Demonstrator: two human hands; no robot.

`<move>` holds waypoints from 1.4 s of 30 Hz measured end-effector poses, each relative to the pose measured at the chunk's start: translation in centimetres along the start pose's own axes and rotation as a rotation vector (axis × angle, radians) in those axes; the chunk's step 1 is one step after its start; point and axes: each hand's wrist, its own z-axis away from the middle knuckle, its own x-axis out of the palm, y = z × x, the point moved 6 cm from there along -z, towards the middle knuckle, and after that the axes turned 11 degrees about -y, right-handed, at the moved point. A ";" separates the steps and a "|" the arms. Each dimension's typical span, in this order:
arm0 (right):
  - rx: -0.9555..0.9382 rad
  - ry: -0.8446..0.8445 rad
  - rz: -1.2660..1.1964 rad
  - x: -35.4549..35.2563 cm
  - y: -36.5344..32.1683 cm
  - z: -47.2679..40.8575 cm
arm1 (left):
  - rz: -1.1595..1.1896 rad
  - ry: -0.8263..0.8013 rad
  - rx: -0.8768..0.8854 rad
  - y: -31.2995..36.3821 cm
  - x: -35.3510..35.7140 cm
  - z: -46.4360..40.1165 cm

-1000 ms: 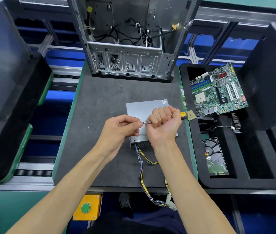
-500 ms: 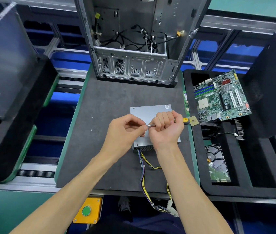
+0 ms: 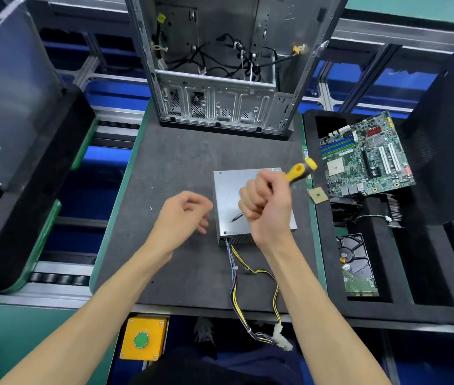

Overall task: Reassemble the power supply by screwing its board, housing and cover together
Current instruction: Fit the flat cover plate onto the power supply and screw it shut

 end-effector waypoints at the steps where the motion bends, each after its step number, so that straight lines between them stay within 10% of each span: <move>1: 0.017 -0.045 0.081 0.5 0.5 0.1 | -0.016 -0.056 -0.073 -0.9 0.4 0.1; 29: 0.172 -0.247 0.745 1.5 4.3 0.3 | 0.042 -0.202 -0.176 -3.3 1.4 0.3; 34: 0.313 -0.372 0.556 1.8 4.5 0.0 | -0.117 0.014 0.128 1.4 -0.6 0.2; 38: 0.295 -0.397 0.456 1.7 4.3 0.2 | -0.263 -0.115 0.448 6.7 -0.4 1.5; 42: 0.149 -0.316 0.254 1.6 2.6 -0.1 | -0.185 -0.096 0.382 6.3 -0.3 0.9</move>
